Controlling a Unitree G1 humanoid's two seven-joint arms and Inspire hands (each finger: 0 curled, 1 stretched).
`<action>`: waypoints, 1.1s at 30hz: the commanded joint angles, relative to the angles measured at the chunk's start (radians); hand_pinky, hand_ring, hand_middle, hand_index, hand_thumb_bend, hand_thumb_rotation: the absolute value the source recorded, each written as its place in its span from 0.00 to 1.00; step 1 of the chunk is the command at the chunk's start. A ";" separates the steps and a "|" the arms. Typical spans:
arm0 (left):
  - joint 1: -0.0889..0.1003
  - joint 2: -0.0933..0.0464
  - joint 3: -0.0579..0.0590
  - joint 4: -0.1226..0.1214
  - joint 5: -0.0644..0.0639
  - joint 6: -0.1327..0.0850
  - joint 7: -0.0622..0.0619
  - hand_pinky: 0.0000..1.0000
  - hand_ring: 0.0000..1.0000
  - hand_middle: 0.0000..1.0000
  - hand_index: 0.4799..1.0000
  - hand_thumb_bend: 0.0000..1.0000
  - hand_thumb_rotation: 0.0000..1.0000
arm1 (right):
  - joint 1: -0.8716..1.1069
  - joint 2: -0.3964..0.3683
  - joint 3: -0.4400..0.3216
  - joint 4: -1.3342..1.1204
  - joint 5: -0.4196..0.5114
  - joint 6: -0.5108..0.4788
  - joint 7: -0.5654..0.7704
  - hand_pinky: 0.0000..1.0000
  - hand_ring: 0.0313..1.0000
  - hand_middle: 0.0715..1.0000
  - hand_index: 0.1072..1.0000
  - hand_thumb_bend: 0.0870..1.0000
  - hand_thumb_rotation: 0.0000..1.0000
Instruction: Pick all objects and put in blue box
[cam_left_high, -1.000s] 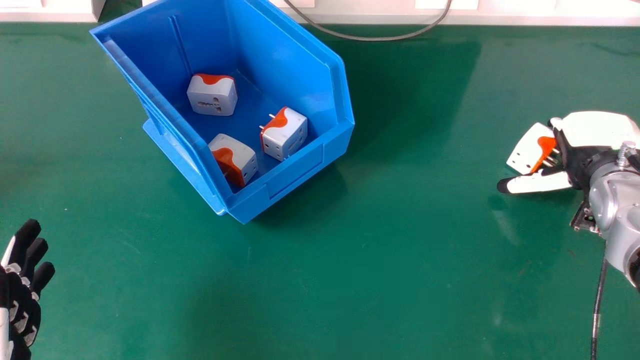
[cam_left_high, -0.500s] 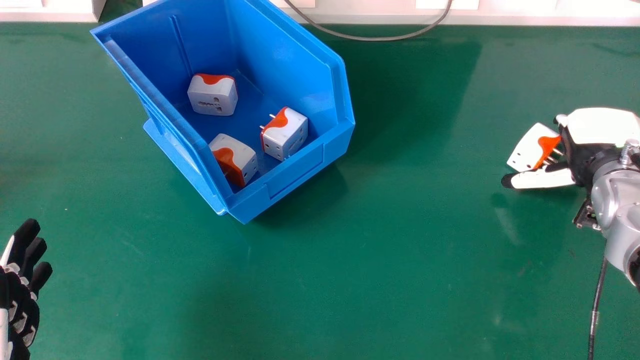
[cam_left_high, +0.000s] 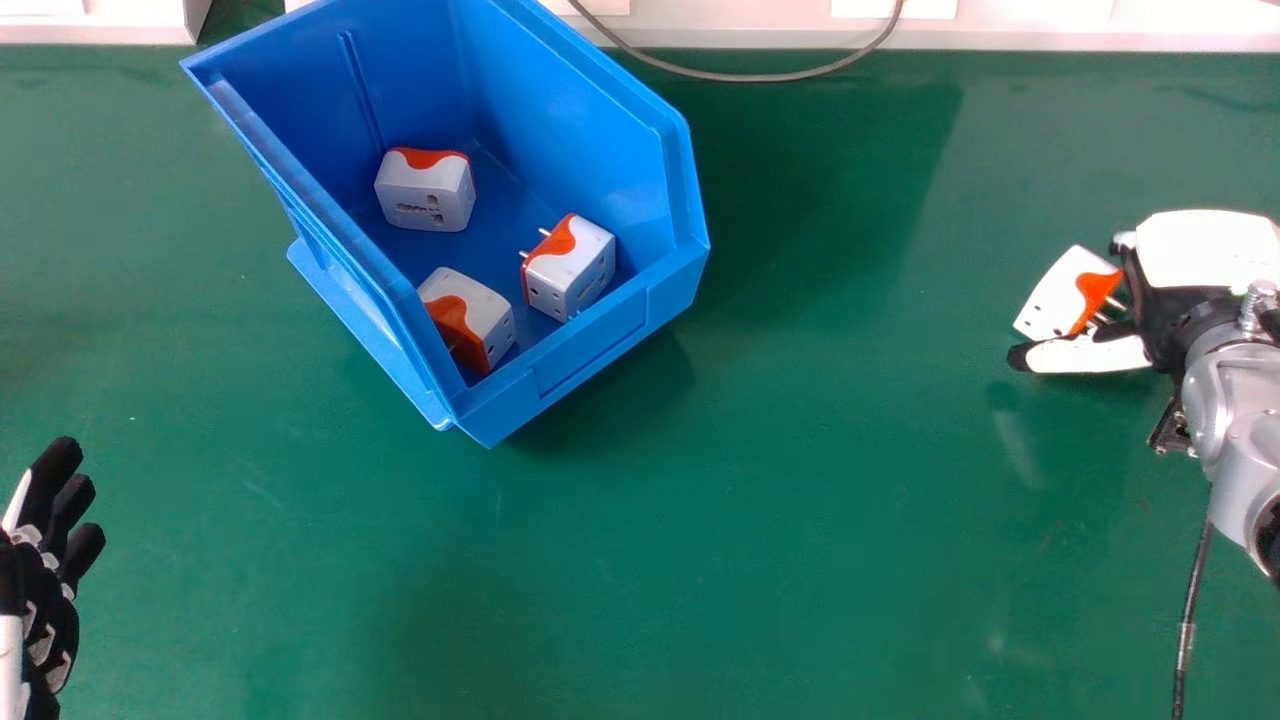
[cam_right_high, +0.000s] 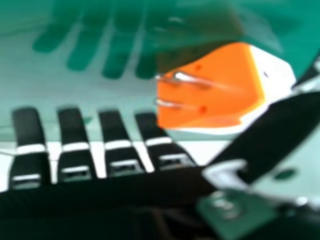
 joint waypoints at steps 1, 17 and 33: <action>0.005 0.006 0.008 -0.015 0.004 -0.010 0.004 0.98 0.98 0.98 1.00 0.90 1.00 | -0.023 -0.002 0.003 0.003 -0.013 -0.004 -0.043 0.57 0.63 0.62 0.50 0.56 0.80; -0.002 0.001 0.001 -0.024 0.011 -0.001 0.013 0.97 0.97 0.97 1.00 0.91 1.00 | -0.034 0.006 0.021 0.032 -0.024 -0.023 -0.102 0.46 0.46 0.44 0.26 0.49 0.77; -0.003 0.001 0.005 -0.013 -0.004 -0.005 0.003 0.96 0.97 0.97 1.00 0.91 1.00 | -0.039 0.014 0.024 0.038 -0.034 -0.025 -0.118 0.43 0.45 0.43 0.30 0.42 0.74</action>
